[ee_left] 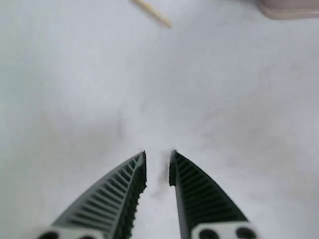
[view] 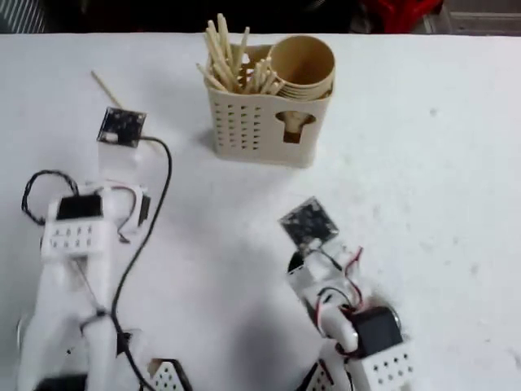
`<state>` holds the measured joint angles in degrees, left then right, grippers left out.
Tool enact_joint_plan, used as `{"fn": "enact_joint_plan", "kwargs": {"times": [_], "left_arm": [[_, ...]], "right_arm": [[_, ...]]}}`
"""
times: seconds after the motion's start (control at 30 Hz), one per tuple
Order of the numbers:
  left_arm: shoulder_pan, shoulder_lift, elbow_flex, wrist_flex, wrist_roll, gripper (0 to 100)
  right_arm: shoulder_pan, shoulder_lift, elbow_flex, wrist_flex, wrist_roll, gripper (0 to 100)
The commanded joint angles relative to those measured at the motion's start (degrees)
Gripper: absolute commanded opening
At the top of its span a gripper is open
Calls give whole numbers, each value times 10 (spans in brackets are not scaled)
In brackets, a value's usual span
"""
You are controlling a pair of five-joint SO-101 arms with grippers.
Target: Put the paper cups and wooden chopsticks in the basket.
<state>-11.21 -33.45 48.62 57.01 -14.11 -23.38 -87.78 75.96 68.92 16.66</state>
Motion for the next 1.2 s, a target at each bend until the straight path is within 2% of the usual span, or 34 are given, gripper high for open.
{"fn": "enact_joint_plan", "kwargs": {"times": [0.0, 0.1, 0.23, 0.4, 0.53, 0.73, 0.87, 1.03, 1.17], "left_arm": [[27, -180, 89, -18, 10, 101], [33, -290, 198, -75, 10, 102], [29, -434, 337, -143, 10, 102], [28, -620, 473, -156, 10, 102], [15, -722, 483, -83, 10, 102], [-24, -707, 484, -84, 3, 101], [-76, -705, 433, -78, -96, 101], [-80, -663, 255, -13, -77, 102], [-77, -460, 38, 56, -47, 102]], "right_arm": [[49, -103, 56, -10, -1, 21], [49, -162, 114, -11, -1, 21], [52, -145, 140, -25, -1, 21], [52, -155, 177, -27, -1, 21], [59, -155, 208, -23, -1, 18], [80, -155, 208, -36, -1, 18], [84, -155, 208, -23, -1, 18], [85, -155, 208, 6, -1, 18], [85, -155, 208, 6, -1, 19]]}}
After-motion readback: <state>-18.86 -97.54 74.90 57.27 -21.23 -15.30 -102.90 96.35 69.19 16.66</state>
